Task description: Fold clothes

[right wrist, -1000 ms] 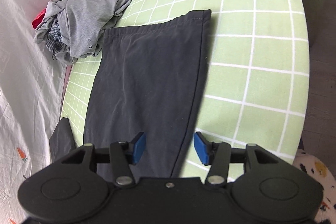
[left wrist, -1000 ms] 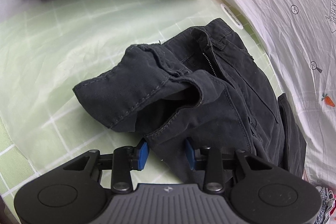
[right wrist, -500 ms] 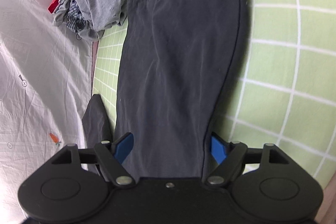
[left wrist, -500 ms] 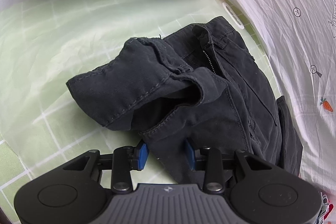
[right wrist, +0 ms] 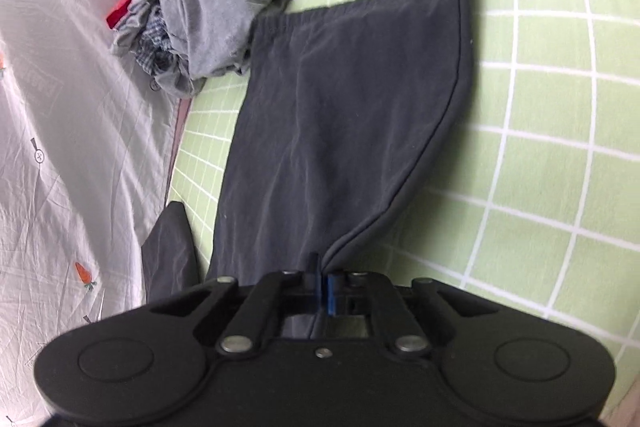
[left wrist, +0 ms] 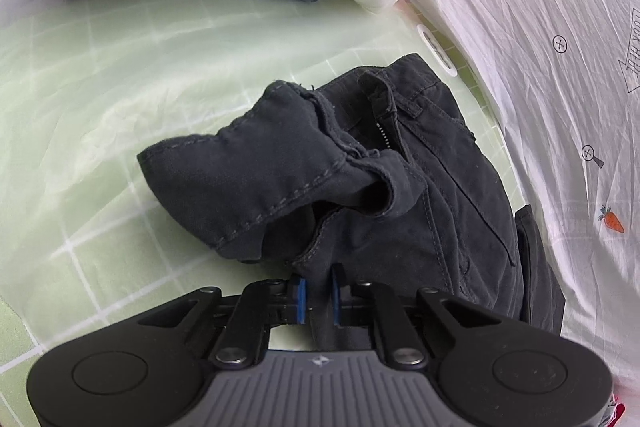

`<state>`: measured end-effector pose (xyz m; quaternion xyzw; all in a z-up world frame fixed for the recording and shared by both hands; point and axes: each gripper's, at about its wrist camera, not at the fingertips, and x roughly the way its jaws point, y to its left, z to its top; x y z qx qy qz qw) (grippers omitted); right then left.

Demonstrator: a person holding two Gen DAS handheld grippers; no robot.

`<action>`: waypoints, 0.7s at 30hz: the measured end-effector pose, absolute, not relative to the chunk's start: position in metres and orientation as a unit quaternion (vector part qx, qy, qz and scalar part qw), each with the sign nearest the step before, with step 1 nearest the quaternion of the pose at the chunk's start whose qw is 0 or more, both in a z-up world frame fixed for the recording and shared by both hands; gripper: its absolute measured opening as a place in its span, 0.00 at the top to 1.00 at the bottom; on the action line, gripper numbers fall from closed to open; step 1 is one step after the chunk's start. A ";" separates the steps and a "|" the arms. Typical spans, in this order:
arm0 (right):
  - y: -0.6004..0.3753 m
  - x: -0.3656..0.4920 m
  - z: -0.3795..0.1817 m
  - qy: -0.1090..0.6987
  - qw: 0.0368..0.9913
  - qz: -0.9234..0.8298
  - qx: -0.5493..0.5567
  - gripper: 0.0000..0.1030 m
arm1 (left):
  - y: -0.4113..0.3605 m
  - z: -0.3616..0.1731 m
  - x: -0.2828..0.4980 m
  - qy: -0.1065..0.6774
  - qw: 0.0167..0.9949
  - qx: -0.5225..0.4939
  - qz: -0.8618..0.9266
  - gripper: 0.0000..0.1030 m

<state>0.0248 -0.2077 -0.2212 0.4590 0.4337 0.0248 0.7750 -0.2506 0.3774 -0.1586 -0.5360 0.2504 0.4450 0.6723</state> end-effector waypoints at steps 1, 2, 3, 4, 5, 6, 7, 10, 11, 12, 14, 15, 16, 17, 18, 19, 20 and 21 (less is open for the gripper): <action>-0.210 0.024 -0.214 0.423 0.785 0.028 0.452 0.97 | 0.375 -0.153 -0.248 0.256 0.678 -0.522 0.450 0.90; -0.212 0.022 -0.207 0.411 0.795 0.031 0.444 0.97 | 0.372 -0.146 -0.246 0.261 0.683 -0.508 0.455 0.90; -0.215 0.021 -0.198 0.400 0.803 0.037 0.440 0.97 | 0.369 -0.138 -0.245 0.264 0.693 -0.490 0.458 0.91; -0.218 0.018 -0.189 0.390 0.809 0.044 0.438 0.97 | 0.364 -0.129 -0.247 0.264 0.704 -0.473 0.460 0.91; -0.221 0.015 -0.179 0.381 0.816 0.051 0.432 0.97 | 0.360 -0.119 -0.249 0.262 0.714 -0.458 0.460 0.91; -0.224 0.011 -0.168 0.373 0.824 0.055 0.423 0.97 | 0.355 -0.108 -0.252 0.260 0.722 -0.445 0.462 0.92; -0.228 0.008 -0.157 0.365 0.832 0.059 0.413 0.97 | 0.350 -0.097 -0.256 0.257 0.729 -0.434 0.463 0.92; -0.239 -0.001 -0.122 0.346 0.853 0.078 0.382 0.97 | 0.335 -0.064 -0.269 0.246 0.741 -0.404 0.476 0.92; -0.242 -0.001 -0.111 0.339 0.857 0.085 0.378 0.97 | 0.331 -0.054 -0.272 0.243 0.747 -0.389 0.482 0.92; -0.246 -0.001 -0.102 0.334 0.861 0.089 0.373 0.97 | 0.328 -0.043 -0.272 0.240 0.754 -0.374 0.484 0.93; -0.248 0.006 -0.085 0.324 0.867 0.104 0.363 0.97 | 0.324 -0.026 -0.265 0.236 0.766 -0.352 0.483 0.93; -0.246 0.012 -0.075 0.317 0.874 0.113 0.352 0.97 | 0.324 -0.020 -0.257 0.236 0.771 -0.342 0.483 0.94; -0.243 0.020 -0.068 0.313 0.879 0.119 0.340 0.97 | 0.324 -0.016 -0.249 0.236 0.775 -0.333 0.482 0.94; -0.237 0.032 -0.062 0.305 0.887 0.127 0.322 0.97 | 0.325 -0.014 -0.237 0.240 0.782 -0.315 0.481 0.94; -0.230 0.044 -0.056 0.296 0.895 0.136 0.304 0.97 | 0.326 -0.013 -0.224 0.244 0.790 -0.295 0.479 0.94; -0.220 0.060 -0.054 0.296 0.899 0.142 0.291 0.97 | 0.327 -0.015 -0.211 0.250 0.795 -0.274 0.480 0.94; -0.211 0.077 -0.052 0.296 0.901 0.148 0.279 0.97 | 0.331 -0.019 -0.196 0.259 0.797 -0.261 0.479 0.94; -0.201 0.094 -0.050 0.297 0.904 0.154 0.267 0.97 | 0.337 -0.023 -0.181 0.269 0.799 -0.250 0.476 0.94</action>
